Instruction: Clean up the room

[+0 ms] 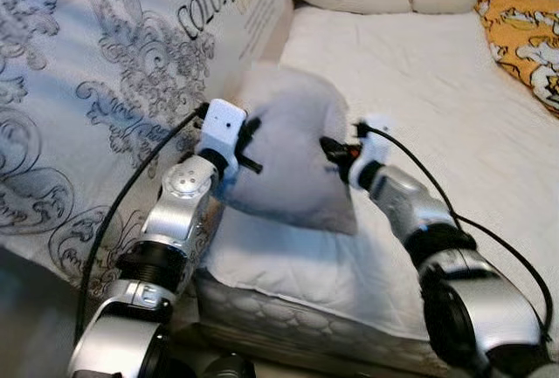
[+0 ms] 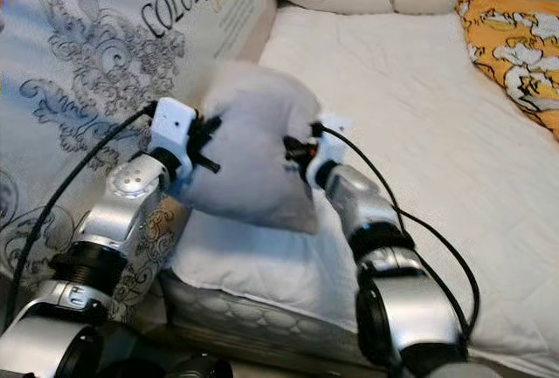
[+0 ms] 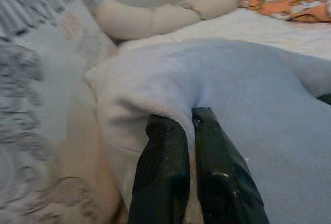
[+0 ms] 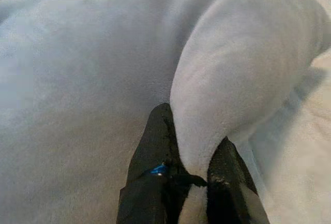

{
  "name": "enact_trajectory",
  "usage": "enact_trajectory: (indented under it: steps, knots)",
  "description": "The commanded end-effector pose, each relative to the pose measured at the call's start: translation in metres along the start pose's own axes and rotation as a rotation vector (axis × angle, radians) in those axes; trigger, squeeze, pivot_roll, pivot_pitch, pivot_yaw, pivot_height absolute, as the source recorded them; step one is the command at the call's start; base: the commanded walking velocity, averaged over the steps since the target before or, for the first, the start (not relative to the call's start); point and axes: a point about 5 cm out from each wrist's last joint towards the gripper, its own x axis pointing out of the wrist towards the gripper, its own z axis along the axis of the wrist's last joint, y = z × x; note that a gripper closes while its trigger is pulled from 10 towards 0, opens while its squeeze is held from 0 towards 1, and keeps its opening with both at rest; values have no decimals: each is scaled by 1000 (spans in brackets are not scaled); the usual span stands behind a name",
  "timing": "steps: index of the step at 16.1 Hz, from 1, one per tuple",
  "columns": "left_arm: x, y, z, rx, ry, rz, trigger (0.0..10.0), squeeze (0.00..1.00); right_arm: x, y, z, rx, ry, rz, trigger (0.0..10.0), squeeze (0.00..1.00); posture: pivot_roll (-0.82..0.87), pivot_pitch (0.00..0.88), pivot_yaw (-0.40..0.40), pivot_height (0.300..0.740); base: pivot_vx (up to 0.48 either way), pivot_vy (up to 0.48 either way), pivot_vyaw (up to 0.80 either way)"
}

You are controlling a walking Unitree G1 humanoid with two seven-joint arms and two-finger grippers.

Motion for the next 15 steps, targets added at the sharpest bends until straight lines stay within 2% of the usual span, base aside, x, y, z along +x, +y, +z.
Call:
enact_trajectory:
  steps: [1,2,3,4,5,8,11,12,13,14,15]
  knots:
    - [-4,6,3,70,-27,25,10000,0,3,1,0,-17,-6,-21,10000,0,88,0,9,740,0,0,0]
    - [-6,7,0,100,-18,33,10000,0,4,3,-2,-20,-3,-23,10000,0,97,0,3,740,0,0,0]
    - [-10,8,-11,158,13,35,10000,0,5,7,-15,-25,29,-43,10000,0,106,0,-8,740,0,0,0]
    - [-11,8,-17,168,31,32,10000,0,4,8,-22,-26,47,-54,10000,0,110,0,-14,740,0,0,0]
    - [-14,10,-33,202,86,41,10000,0,3,9,-36,-36,89,-82,10000,0,113,0,-20,740,0,0,0]
    - [-20,24,-61,263,190,164,10000,0,-3,8,-61,-11,148,-183,10000,0,112,0,-33,740,0,0,0]
    - [-17,35,-59,301,208,187,10000,0,-3,10,-68,28,154,-218,10000,0,108,0,-34,740,0,0,0]
    - [-13,38,-52,293,188,151,10000,0,-4,7,-66,85,137,-248,10000,1000,107,0,-29,740,0,0,0]
    - [-10,40,-48,290,169,139,10000,31,-4,6,-65,109,126,-261,10000,1000,106,0,-29,740,0,0,0]
    - [-9,41,-44,281,144,146,10000,1000,-4,5,-64,127,116,-272,10000,1000,105,0,-29,740,0,0,0]
    - [-8,42,-42,286,137,151,10000,1000,-5,4,-64,145,108,-275,10000,1000,103,0,-29,740,0,0,0]
